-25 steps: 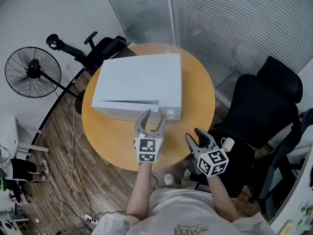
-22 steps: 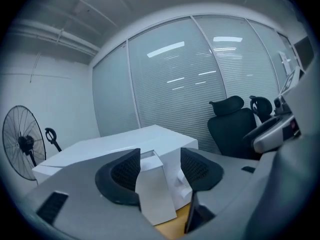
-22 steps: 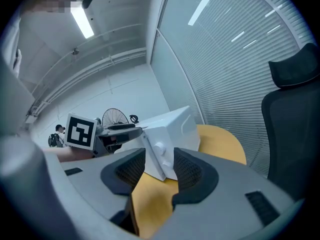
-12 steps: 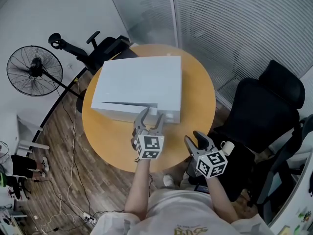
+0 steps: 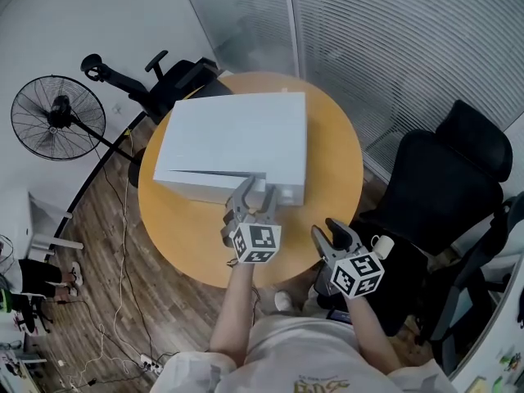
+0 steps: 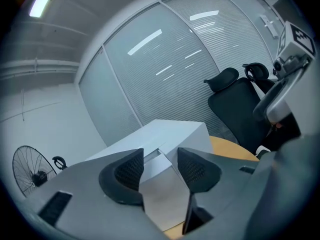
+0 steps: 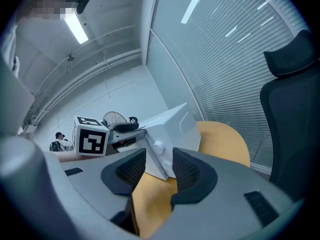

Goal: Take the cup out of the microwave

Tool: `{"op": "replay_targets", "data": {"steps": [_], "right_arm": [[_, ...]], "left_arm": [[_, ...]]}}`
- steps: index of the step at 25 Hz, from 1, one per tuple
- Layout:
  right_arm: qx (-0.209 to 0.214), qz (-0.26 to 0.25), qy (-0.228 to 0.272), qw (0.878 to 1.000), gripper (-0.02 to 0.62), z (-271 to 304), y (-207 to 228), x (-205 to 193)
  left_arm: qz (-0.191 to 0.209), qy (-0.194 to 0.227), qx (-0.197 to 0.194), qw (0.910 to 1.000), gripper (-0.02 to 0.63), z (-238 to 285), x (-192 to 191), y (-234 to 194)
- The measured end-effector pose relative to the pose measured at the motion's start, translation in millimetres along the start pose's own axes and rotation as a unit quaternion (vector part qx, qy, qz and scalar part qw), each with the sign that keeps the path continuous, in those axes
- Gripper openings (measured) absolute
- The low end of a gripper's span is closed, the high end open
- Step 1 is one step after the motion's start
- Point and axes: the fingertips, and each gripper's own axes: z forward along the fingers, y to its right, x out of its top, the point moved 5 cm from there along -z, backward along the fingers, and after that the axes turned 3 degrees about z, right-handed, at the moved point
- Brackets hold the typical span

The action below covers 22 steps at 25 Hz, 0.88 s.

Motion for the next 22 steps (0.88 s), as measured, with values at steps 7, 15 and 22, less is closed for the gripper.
{"op": "replay_targets", "data": {"steps": [7,15,22], "right_arm": [[-0.01,0.006,0.001,1.0,0.164,0.1,3.2,-1.1],[-0.005,0.015,0.001,1.0,0.161,0.4,-7.3,-4.6],[-0.01,0.011,0.006,1.0,0.161,-0.5,-11.8,-5.6]], "left_arm": [[0.004,0.004,-0.002,1.0,0.192,0.3,-4.0,2.7],[-0.004,0.012,-0.005,0.9999,0.189,-2.0,-4.4,2.3],[-0.011,0.015,-0.013,0.9997,0.187,-7.1,-6.6,2.8]]}}
